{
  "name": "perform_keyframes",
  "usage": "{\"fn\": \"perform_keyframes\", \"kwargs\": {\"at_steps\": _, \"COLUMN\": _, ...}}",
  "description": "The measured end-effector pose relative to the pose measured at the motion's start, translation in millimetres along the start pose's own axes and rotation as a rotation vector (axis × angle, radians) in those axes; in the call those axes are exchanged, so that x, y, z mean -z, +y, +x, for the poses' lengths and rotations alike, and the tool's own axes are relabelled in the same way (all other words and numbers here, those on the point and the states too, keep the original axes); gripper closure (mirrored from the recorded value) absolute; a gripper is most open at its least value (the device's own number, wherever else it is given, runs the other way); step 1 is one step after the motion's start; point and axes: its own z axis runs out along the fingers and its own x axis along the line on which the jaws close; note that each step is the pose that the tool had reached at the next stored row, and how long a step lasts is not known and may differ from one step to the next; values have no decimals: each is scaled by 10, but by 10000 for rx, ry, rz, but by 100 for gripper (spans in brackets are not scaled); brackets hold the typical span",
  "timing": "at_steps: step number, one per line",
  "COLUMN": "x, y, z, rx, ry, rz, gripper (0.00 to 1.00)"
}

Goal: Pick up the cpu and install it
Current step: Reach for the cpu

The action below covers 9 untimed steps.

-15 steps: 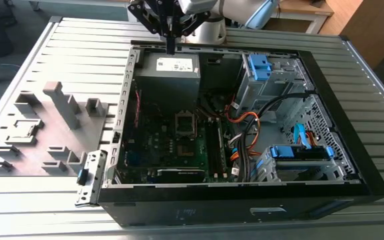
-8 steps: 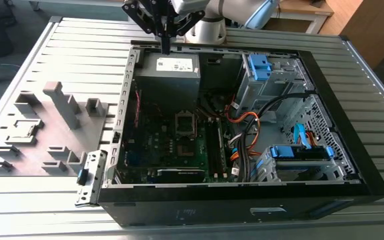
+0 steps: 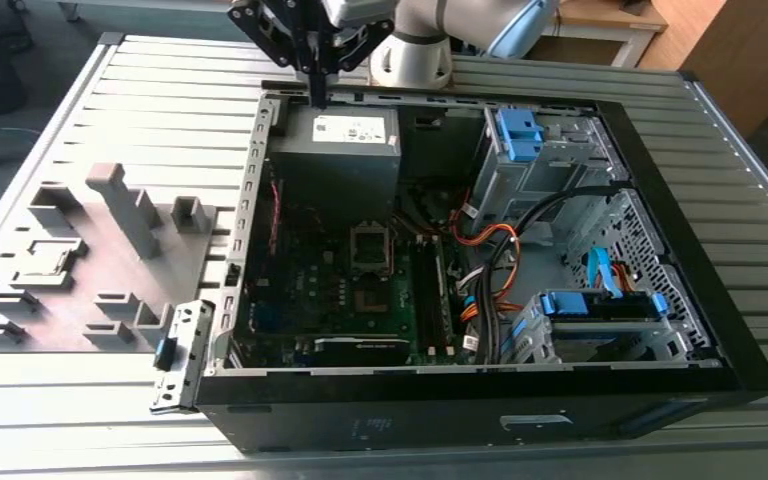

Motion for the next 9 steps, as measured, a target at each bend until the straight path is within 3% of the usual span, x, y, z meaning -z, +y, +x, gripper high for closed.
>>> {"fn": "perform_keyframes", "kwargs": {"at_steps": 9, "x": -1, "y": -13, "z": 168, "rx": 1, "ry": -2, "rz": 0, "gripper": 89}}
